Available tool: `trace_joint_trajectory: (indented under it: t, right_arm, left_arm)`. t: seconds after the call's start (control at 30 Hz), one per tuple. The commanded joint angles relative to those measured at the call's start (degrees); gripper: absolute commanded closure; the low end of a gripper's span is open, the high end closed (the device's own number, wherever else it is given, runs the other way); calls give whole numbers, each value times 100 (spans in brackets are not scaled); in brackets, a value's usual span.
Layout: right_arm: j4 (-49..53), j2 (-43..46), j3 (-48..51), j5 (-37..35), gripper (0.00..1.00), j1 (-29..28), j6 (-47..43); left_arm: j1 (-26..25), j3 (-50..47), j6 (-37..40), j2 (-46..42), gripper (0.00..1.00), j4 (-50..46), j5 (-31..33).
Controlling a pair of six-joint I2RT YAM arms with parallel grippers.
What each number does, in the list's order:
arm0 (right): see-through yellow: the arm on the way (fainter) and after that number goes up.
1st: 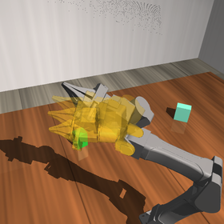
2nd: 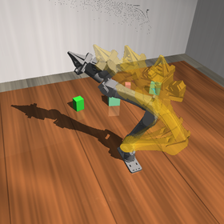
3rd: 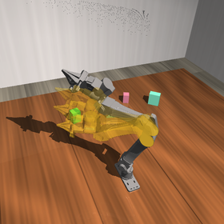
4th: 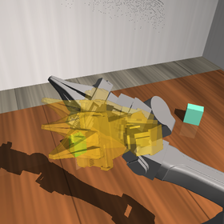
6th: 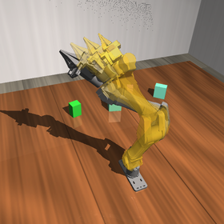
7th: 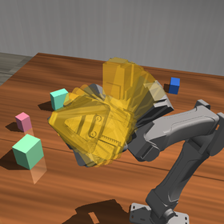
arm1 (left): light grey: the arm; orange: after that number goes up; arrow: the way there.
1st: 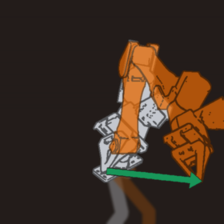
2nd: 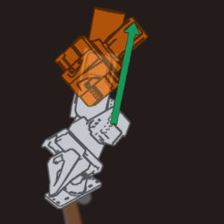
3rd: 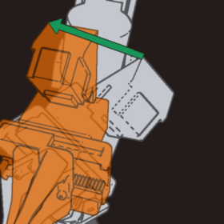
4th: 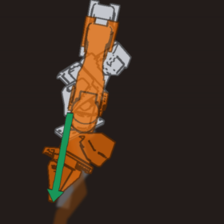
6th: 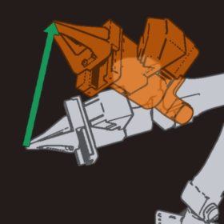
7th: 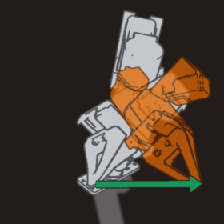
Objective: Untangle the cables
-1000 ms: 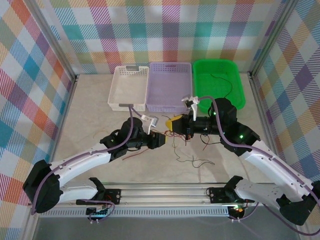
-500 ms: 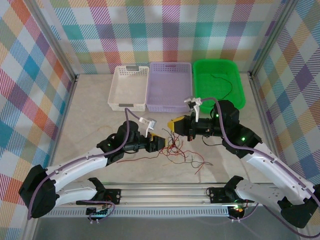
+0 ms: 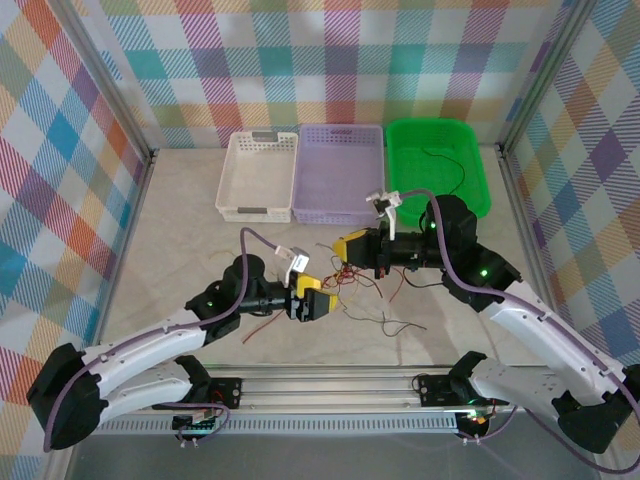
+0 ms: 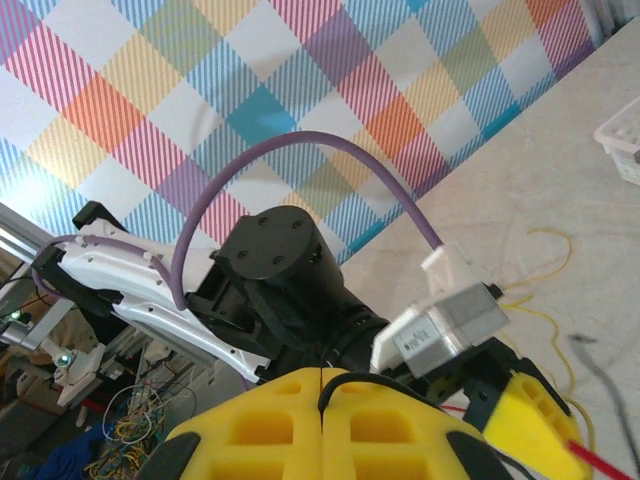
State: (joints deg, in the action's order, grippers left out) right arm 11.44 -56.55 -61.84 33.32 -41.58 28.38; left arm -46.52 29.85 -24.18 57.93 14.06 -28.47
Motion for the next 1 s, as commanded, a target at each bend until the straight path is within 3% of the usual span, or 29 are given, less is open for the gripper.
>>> trace_joint_trajectory:
  t: [0.0, 0.23, 0.27, 0.33, 0.57, 0.8, 0.97]
  right_arm:
    - [-317, -23, -264, 291, 100, 27, 84]
    - [-439, -84, -284, 548, 100, 27, 126]
    - [-424, -84, -291, 559, 100, 28, 131]
    - [-462, -83, -284, 634, 100, 32, 139]
    - [-742, -101, -206, 957, 100, 28, 253]
    - [-1011, -85, -88, 1181, 100, 32, 396]
    - [-1206, -85, 40, 1247, 100, 27, 506]
  left_arm:
    - [-119, 276, 303, 219, 10, 147, -274]
    - [-121, 532, 720, 412, 9, -356, 345]
    - [-120, 563, 775, 399, 2, -475, 501]
    - [-124, 570, 844, 370, 0, -605, 824]
    - [-122, 505, 845, 465, 0, -246, 1035]
    - [-124, 478, 731, 626, 3, 307, 977]
    - [-129, 443, 600, 734, 14, 628, 862]
